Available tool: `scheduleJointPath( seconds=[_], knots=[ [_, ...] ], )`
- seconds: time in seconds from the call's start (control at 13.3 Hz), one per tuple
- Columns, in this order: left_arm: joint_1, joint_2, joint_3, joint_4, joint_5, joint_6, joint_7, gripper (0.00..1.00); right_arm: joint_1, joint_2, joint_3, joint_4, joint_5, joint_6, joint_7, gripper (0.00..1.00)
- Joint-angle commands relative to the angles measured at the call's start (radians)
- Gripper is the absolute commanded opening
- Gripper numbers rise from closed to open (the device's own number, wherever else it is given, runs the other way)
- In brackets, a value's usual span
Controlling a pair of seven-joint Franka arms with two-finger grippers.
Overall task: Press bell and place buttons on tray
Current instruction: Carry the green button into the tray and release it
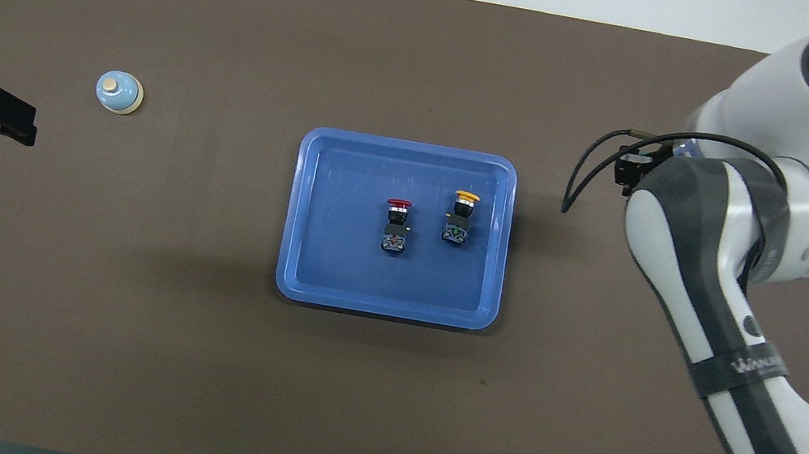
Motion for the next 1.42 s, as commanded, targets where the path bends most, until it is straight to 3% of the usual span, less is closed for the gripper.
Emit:
scheduleJointPath(
  seconds=[0.0, 0.3, 0.45, 0.67, 0.82, 1.35],
  knots=[
    [0.003, -0.015, 0.002, -0.007, -0.005, 0.002, -0.004, 1.00, 0.135, 0.058, -0.007, 0.091, 0.047, -0.037, 0.138, 0.00],
    [0.003, -0.015, 0.002, -0.007, -0.005, 0.002, -0.004, 1.00, 0.301, 0.222, -0.005, 0.269, 0.049, -0.047, 0.304, 0.00],
    [0.003, -0.015, 0.002, -0.007, -0.005, 0.002, -0.004, 1.00, 0.353, 0.275, -0.005, 0.297, 0.051, -0.013, 0.331, 0.00],
    [0.003, -0.015, 0.002, -0.007, -0.005, 0.002, -0.004, 1.00, 0.398, 0.305, -0.005, 0.277, 0.063, 0.076, 0.331, 0.00],
    [0.003, -0.015, 0.002, -0.007, -0.005, 0.002, -0.004, 1.00, 0.404, 0.309, -0.005, 0.208, 0.061, 0.168, 0.328, 0.00],
    [0.003, -0.015, 0.002, -0.007, -0.005, 0.002, -0.004, 1.00, 0.427, 0.352, -0.005, 0.183, 0.057, 0.216, 0.315, 0.00]
  ],
)
